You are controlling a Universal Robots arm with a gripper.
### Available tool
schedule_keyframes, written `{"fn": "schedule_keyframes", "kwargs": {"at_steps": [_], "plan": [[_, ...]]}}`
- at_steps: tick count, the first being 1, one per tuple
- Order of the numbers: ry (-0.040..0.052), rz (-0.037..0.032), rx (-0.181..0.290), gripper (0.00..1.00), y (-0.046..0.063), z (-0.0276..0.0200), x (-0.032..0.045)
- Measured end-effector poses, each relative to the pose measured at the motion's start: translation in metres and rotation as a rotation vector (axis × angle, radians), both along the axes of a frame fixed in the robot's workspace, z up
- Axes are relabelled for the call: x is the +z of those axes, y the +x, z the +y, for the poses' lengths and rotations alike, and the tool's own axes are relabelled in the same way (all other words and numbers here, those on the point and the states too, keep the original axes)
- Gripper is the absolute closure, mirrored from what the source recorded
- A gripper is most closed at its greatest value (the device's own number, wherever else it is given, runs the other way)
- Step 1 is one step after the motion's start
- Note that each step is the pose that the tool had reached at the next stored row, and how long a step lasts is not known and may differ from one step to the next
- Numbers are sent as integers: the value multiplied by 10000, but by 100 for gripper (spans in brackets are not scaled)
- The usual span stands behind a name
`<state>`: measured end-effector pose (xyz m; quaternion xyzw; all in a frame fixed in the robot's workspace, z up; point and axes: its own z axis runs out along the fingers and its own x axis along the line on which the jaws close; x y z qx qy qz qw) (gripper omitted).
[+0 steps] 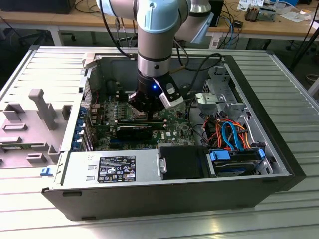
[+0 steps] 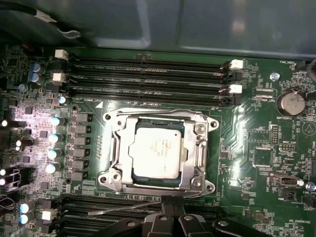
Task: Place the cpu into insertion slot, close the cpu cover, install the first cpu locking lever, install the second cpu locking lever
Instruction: 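Install the second cpu locking lever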
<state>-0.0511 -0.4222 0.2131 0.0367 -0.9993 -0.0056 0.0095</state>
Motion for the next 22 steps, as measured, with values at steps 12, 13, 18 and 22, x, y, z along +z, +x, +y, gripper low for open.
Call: {"fn": "schedule_keyframes", "kwargs": {"at_steps": [12,13,18,22], "plan": [[25,0,0,89,-125,-20,-17],[25,1,0,89,-144,-20,-24],[25,0,-1,89,-261,-14,-51],[25,0,-1,89,-311,36,-65]]}}
